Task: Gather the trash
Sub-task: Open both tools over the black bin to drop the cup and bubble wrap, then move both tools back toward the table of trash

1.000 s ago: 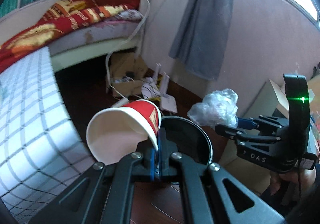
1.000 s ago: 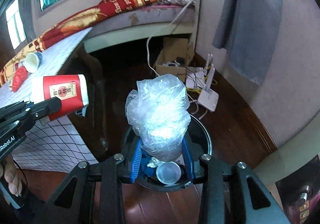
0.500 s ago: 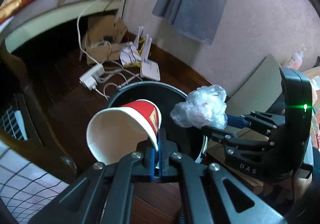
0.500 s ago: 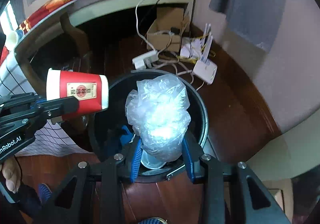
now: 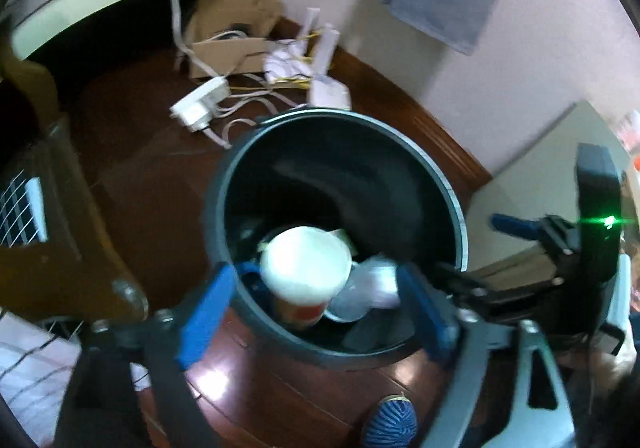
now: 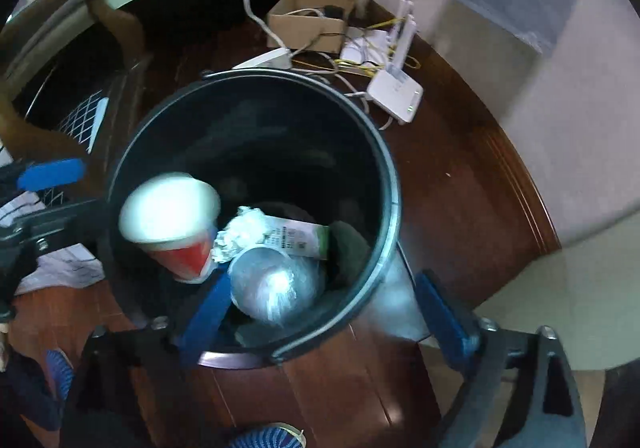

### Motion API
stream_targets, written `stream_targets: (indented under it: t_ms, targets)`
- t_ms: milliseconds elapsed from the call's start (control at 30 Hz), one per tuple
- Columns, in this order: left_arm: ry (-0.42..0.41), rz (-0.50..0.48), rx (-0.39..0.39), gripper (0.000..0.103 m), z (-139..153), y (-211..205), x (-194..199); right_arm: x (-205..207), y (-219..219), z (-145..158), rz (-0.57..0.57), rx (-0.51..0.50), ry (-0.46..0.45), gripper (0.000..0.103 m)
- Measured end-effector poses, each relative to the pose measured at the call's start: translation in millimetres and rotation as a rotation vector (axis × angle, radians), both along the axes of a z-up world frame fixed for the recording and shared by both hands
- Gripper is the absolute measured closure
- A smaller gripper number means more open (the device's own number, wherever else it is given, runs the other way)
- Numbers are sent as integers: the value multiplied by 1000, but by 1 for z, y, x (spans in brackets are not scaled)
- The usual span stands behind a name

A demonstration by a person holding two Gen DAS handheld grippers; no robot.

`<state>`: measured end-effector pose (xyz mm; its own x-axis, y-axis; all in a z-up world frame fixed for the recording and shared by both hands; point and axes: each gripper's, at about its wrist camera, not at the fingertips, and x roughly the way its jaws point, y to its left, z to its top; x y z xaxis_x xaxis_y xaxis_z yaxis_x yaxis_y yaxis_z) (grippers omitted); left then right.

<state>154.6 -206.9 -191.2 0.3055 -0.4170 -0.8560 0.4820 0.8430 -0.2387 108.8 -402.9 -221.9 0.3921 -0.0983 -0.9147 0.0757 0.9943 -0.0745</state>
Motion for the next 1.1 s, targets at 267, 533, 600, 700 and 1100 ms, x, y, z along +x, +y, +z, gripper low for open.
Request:
stream_targets:
  t_ms: [267,533,600,700,1100]
  targets:
    - [-64,49,88,4,-1,8,-7,-7,2,4,-9,-22,-10,0]
    - [-90,81,98,4,12,19,-14,-10,11,20,-2,-25,-43,0]
    - [-98,95,92,4,18,25,-18,-10,13,27,3,-29,-61,0]
    - [-123,120,86,4,27,35,-24,-12,20,42,10,-24,-94,0]
    - [-199,225,64,4,69,82,-40,-17,62,95,84,-34,-199,0]
